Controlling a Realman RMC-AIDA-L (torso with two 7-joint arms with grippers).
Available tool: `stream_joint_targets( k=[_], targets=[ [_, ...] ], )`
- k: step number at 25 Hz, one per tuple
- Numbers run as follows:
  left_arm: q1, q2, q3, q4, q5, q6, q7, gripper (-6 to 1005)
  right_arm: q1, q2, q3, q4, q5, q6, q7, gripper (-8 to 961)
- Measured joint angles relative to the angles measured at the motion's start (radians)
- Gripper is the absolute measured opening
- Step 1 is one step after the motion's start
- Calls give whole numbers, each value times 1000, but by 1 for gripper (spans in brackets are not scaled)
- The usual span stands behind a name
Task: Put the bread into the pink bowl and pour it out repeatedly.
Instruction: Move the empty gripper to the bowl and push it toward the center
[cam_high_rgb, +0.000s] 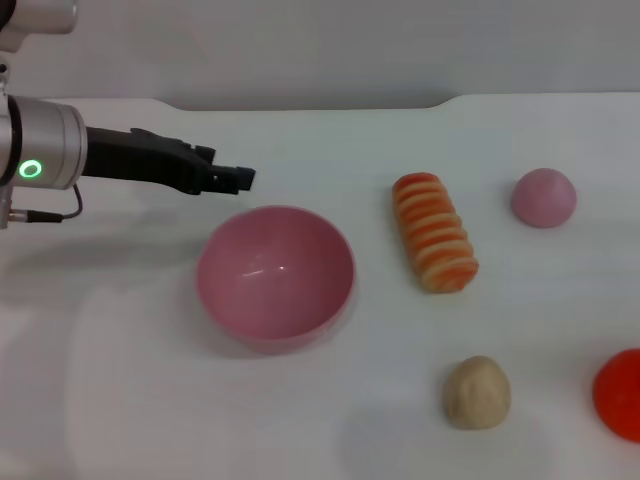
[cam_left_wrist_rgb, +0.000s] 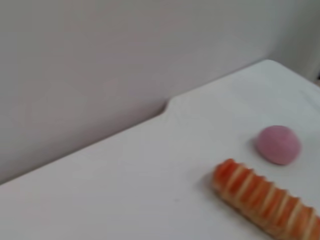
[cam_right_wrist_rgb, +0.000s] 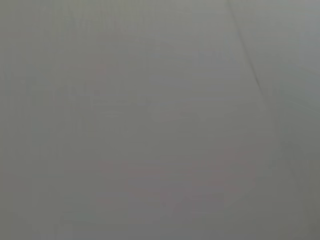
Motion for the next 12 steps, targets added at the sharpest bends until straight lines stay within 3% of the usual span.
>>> stream_joint_targets(
  k=[12],
  targets=[
    [7, -1, 23, -69, 26, -46, -11, 683, -9, 1, 0, 0, -4, -8, 3, 591]
  ],
)
